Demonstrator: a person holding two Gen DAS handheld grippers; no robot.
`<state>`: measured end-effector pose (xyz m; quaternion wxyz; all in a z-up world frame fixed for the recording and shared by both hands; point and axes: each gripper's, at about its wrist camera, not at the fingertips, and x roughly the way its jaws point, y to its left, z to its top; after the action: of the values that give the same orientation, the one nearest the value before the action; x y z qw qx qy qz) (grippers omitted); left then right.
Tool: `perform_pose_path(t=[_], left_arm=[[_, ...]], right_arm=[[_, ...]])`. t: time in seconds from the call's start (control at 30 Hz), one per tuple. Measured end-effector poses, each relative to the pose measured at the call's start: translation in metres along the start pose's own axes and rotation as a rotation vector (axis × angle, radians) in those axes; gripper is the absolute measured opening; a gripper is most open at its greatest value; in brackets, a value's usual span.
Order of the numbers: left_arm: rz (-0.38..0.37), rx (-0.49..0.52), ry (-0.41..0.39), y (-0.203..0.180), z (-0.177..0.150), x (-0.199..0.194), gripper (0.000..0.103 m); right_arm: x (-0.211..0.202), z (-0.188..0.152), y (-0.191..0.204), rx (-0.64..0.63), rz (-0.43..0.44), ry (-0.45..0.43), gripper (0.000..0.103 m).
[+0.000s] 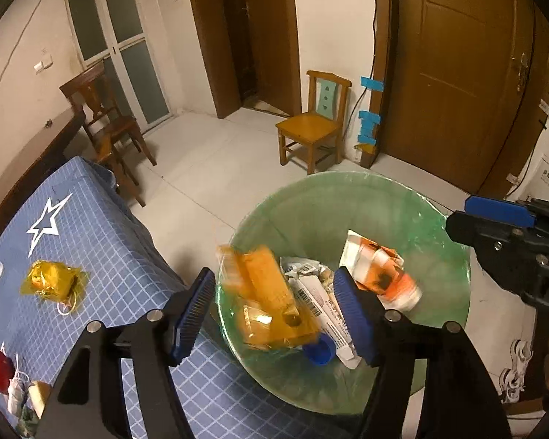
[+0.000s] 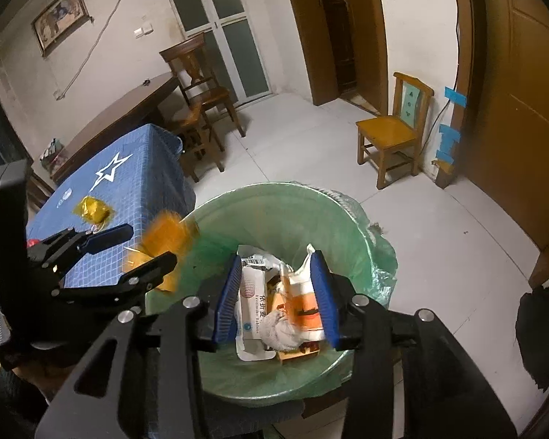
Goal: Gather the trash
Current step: 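Open both tools to drop the gold box and orange-white paper into the bin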
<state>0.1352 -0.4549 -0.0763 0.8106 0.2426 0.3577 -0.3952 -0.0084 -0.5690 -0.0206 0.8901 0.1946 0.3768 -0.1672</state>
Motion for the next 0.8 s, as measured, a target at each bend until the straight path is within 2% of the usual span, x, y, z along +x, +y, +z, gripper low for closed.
perform_pose_path(t=[0.53, 0.8], left_arm=[[0.024, -0.039, 0.007, 0.002, -0.007, -0.007, 0.069], [0.065, -0.075, -0.007, 0.013, -0.019, -0.022, 0.072]], right_arm=[[0.001, -0.003, 0.005, -0.035, -0.016, -0.008, 0.038], [-0.006, -0.007, 0.019, -0.049, -0.015, -0.052, 0.038]])
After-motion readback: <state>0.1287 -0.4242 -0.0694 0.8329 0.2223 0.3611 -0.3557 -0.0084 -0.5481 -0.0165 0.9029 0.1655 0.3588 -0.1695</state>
